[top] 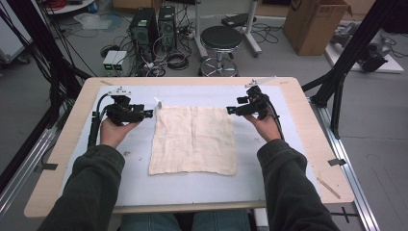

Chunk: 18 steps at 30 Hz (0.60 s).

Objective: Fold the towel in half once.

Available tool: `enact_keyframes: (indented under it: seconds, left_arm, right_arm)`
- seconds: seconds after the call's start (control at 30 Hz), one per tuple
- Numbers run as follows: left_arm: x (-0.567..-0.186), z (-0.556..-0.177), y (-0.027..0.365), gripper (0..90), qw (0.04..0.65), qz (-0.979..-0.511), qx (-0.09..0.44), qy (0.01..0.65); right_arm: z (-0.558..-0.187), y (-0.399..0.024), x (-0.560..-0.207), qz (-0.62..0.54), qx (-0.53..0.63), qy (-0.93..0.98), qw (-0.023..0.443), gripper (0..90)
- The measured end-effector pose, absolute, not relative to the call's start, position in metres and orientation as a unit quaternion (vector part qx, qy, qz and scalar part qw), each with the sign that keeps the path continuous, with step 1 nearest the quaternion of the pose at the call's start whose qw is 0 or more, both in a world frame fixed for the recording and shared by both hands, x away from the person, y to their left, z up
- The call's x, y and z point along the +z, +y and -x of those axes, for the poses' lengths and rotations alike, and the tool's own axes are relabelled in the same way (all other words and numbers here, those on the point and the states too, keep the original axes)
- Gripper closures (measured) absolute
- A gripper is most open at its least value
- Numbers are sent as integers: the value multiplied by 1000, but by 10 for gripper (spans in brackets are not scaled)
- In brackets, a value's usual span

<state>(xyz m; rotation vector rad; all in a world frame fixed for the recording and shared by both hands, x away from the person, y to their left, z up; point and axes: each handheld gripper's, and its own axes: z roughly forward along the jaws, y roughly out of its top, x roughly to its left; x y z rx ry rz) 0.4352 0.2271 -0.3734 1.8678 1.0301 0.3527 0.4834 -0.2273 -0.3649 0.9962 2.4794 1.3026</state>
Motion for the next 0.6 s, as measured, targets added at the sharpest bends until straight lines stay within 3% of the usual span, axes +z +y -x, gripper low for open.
enact_keyframes:
  seconds: [0.2,0.6]
  left_arm:
    - [-378,-456,212,482,452,-766,150,432]
    - [-412,-480,207,496,422,-744,174,488]
  right_arm:
    - [-502,-221,-372,-353,428,826,101,316]
    - [-521,-216,-409,-400,376,832,83,405]
